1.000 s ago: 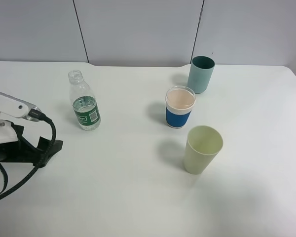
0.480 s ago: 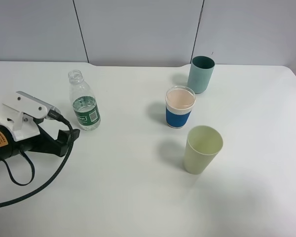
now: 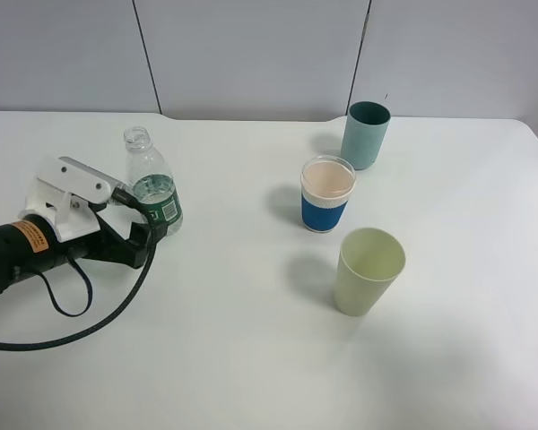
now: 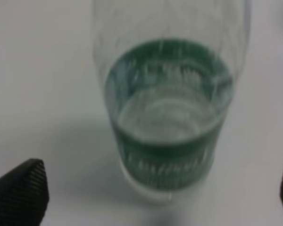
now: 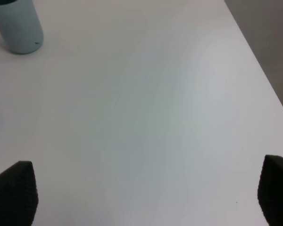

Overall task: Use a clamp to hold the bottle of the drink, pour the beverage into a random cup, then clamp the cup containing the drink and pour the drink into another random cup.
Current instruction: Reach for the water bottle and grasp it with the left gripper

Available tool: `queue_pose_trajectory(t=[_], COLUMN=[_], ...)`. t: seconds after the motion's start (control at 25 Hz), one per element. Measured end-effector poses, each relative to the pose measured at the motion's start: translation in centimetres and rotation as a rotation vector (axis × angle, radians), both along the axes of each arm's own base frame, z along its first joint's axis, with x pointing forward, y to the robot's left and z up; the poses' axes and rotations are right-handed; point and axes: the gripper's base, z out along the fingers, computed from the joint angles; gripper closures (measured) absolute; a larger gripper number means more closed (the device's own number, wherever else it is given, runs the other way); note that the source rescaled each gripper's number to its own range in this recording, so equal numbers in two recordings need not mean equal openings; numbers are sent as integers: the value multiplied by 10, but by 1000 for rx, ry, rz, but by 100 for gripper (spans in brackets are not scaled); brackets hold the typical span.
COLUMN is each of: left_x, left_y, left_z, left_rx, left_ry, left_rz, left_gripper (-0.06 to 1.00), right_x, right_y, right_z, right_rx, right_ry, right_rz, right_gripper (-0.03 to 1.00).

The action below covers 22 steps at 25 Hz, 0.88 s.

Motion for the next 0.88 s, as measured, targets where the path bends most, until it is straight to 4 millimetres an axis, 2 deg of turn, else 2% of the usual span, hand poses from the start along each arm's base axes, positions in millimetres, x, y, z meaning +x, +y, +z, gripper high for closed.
queue_pose_trajectory(t=[0.32,0.64,0.88], left_x=[20,35,42], left_y=[-10,-31,-33], left_z=[-1,-8,-13], left_rx=[-33,-39,-51], left_ry=[-20,-24,-12], left_rz=[-23,-75,-67], left_gripper=[-6,-6,-6], right_x=[0,0,0], right_y=[0,0,0], right_z=[0,0,0], right_rx=[0,-1,-1], right_ry=[0,0,0], right_rz=[0,0,0], right_gripper=[9,9,9])
